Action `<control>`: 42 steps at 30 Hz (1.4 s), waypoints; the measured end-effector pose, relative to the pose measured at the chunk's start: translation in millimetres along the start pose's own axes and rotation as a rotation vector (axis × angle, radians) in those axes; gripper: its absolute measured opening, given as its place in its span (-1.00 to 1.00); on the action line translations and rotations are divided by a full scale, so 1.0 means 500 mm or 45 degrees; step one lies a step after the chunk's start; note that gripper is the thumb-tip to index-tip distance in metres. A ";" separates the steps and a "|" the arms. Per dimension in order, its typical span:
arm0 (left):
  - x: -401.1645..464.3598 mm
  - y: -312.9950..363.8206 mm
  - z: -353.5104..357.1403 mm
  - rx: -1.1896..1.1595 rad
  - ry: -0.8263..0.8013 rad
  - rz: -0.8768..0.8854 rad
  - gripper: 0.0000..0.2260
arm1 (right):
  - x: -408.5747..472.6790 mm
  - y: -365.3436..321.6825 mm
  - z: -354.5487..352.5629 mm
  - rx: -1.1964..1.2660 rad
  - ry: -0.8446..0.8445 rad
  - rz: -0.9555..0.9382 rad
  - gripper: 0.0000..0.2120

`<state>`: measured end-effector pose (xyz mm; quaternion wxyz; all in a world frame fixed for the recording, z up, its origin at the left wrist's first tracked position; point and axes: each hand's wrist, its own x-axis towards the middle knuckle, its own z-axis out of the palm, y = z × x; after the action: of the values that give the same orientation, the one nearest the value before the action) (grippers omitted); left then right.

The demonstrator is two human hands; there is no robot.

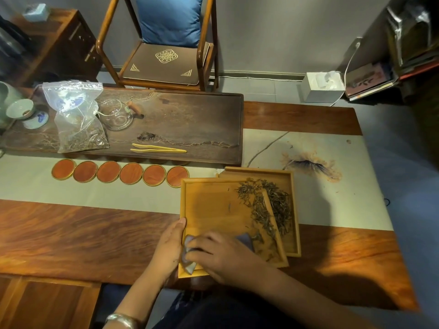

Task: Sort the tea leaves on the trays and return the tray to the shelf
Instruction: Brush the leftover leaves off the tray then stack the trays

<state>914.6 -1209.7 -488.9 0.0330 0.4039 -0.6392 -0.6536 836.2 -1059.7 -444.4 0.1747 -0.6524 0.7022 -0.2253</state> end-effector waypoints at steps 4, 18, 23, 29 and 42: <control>-0.001 0.003 0.000 0.032 -0.041 0.004 -0.70 | -0.001 0.017 0.005 -0.006 0.065 0.140 -0.66; -0.019 -0.004 -0.013 0.006 -0.122 -0.101 -0.71 | -0.008 0.156 -0.033 0.093 0.359 0.780 -0.69; -0.018 -0.005 -0.014 0.015 -0.134 -0.097 -0.71 | 0.007 0.108 -0.047 0.213 0.456 0.635 -0.70; -0.015 -0.005 -0.014 0.036 -0.122 -0.102 -0.70 | 0.010 0.053 -0.069 0.363 0.434 0.550 -0.69; -0.004 -0.002 -0.040 0.068 -0.007 -0.084 -0.70 | -0.138 0.073 -0.111 0.304 0.215 0.532 -0.71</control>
<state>928.1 -1224.4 -485.9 -0.0014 0.4237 -0.6429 -0.6381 781.5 -984.7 -421.3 0.2337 -0.4467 0.8024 -0.3194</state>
